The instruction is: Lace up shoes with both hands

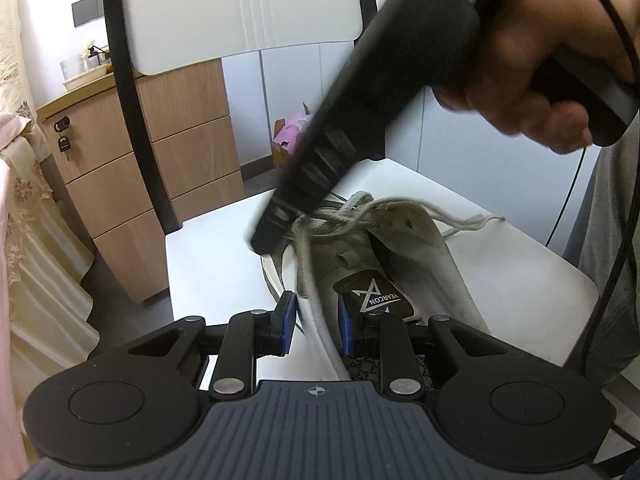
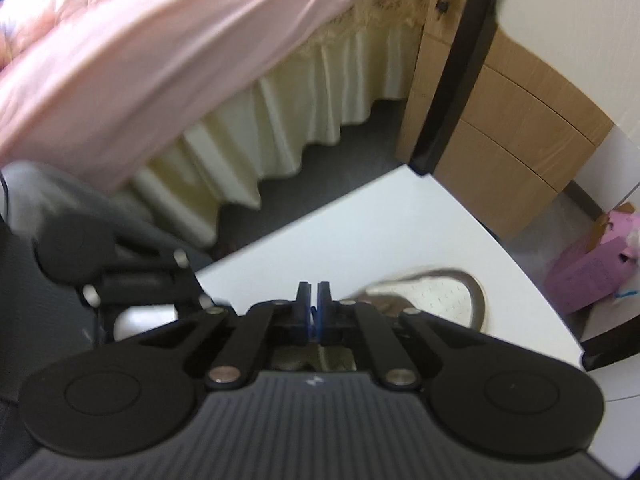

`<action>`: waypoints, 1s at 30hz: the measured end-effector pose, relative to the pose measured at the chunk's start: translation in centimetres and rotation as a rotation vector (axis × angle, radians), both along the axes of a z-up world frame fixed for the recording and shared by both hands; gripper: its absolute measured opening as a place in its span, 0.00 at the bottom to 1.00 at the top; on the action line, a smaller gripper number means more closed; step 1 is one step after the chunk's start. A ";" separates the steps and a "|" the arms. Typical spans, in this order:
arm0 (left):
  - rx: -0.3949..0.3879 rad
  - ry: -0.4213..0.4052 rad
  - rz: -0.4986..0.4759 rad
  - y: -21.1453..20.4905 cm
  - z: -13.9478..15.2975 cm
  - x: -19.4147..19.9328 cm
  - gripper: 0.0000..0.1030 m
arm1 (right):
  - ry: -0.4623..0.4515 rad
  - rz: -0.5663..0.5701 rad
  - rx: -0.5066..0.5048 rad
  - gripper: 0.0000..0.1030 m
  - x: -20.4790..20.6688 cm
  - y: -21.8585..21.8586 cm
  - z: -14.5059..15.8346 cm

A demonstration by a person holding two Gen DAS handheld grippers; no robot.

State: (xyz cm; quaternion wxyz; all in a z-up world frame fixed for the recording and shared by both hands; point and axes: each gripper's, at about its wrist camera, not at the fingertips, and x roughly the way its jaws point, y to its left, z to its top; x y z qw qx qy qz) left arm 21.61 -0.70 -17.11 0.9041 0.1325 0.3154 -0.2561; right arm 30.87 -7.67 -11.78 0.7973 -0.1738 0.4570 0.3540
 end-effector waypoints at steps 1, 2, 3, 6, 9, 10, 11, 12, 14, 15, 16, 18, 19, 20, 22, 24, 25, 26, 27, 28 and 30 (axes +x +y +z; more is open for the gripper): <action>-0.001 0.001 0.000 0.0 0.0 0.0 0.25 | -0.002 -0.016 0.028 0.00 0.1 -0.1 0.5; -0.002 0.002 0.000 0.0 0.0 0.0 0.25 | -0.007 -0.028 0.063 0.00 0.2 -0.1 1.2; -0.004 0.003 0.000 0.0 0.0 0.0 0.25 | -0.012 -0.042 0.107 0.00 0.3 -0.1 2.1; -0.007 0.007 -0.001 0.0 0.0 0.1 0.25 | -0.032 -0.067 0.189 0.00 0.6 0.1 4.4; -0.011 0.008 0.002 0.0 -0.1 0.1 0.25 | -0.077 -0.052 0.123 0.05 0.7 0.8 5.3; -0.012 0.007 0.004 0.0 -0.1 0.1 0.25 | -0.082 -0.035 0.083 0.15 0.6 1.0 5.1; -0.013 0.006 0.005 0.0 -0.1 0.1 0.25 | -0.064 -0.017 0.060 0.30 0.7 0.9 4.7; -0.015 0.007 0.006 0.0 -0.1 0.1 0.25 | -0.040 -0.008 0.049 0.34 0.7 0.7 4.2; -0.020 0.012 0.010 0.0 -0.2 0.2 0.25 | -0.002 -0.003 0.007 0.33 0.5 0.3 3.0; -0.022 0.014 0.013 0.0 -0.2 0.2 0.25 | 0.008 0.000 -0.015 0.33 0.4 0.1 2.4; -0.023 0.015 0.016 0.0 -0.2 0.2 0.25 | 0.021 0.002 -0.034 0.32 0.3 0.0 1.8; -0.023 0.016 0.020 -0.1 -0.3 0.2 0.25 | 0.044 0.009 -0.061 0.24 0.2 -0.1 0.6; -0.023 0.016 0.020 -0.1 -0.3 0.2 0.25 | 0.052 0.014 -0.073 0.16 0.1 -0.2 0.0; -0.023 0.017 0.018 -0.2 -0.3 0.2 0.25 | 0.052 0.019 -0.087 0.07 0.0 -0.1 -0.4; -0.022 0.018 0.015 -0.2 -0.3 0.2 0.25 | 0.031 0.022 -0.120 0.03 -0.1 0.1 -0.9; -0.021 0.020 0.012 -0.2 -0.3 0.3 0.24 | 0.014 -0.001 -0.090 0.03 -0.1 0.0 -0.5; -0.019 0.021 0.011 -0.3 -0.4 0.4 0.24 | 0.010 -0.013 -0.071 0.02 0.0 0.0 -0.3; -0.018 0.024 0.011 -0.4 -0.4 0.4 0.24 | 0.004 -0.011 -0.067 0.02 0.1 0.3 0.0; -0.016 0.026 0.010 -0.4 -0.4 0.5 0.24 | -0.004 -0.003 -0.061 0.02 0.1 0.6 0.2; -0.014 0.028 0.009 -0.5 -0.4 0.6 0.24 | -0.006 0.000 -0.044 0.02 0.1 0.9 0.6; -0.012 0.028 0.007 -0.6 -0.4 0.6 0.24 | -0.014 0.009 -0.002 0.02 0.2 1.7 1.8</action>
